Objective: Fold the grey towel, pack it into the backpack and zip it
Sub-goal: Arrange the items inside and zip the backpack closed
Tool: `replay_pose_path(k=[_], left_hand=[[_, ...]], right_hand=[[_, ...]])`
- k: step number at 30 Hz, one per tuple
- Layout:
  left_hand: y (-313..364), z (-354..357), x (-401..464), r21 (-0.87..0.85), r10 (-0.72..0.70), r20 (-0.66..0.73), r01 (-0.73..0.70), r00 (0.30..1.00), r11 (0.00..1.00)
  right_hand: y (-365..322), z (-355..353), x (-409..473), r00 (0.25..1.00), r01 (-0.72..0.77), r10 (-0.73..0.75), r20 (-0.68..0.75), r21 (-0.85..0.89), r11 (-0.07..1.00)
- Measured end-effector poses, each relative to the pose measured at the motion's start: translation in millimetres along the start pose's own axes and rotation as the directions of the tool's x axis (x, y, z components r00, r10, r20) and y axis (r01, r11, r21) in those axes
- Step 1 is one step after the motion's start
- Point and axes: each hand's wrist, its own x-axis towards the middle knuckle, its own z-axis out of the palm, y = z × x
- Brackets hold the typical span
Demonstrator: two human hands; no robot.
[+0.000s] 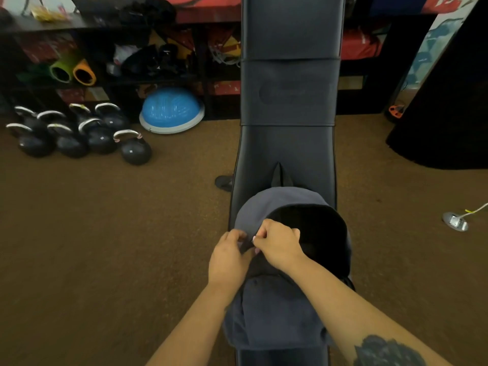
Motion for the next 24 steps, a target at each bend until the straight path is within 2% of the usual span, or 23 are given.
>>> replay_pose_path(k=[7,13,17,19,21,24], left_hand=[[-1.0,-1.5,7.1,0.004,-0.019,0.041,0.019,0.999,1.0],[-9.1,-6.3,13.5,-0.029,-0.038,0.057,0.039,0.998,0.999],[-9.4,-10.3,17.9,0.029,-0.033,0.102,0.03,0.994,0.999],[-3.1,-11.0,19.1,0.055,-0.002,0.111,-0.004,0.994,0.999],[6.7,-9.9,20.6,0.052,0.087,0.06,-0.09,0.994,0.995],[20.8,-6.2,25.1,0.079,0.222,-0.008,-0.221,0.975,0.972]], right_hand=[[0.5,0.2,-0.1,0.999,0.018,-0.021,-0.049,-0.063,0.998],[4.0,-20.4,5.8,0.995,-0.051,0.053,-0.09,0.018,0.999],[10.2,-29.3,10.1,0.989,-0.116,0.126,-0.083,0.116,0.986],[11.6,-29.8,11.5,0.985,-0.152,0.164,-0.058,0.174,0.973],[11.4,-29.7,11.9,0.982,-0.172,0.184,-0.033,0.221,0.96],[8.6,-29.8,11.8,0.986,-0.154,0.164,-0.032,0.208,0.966]])
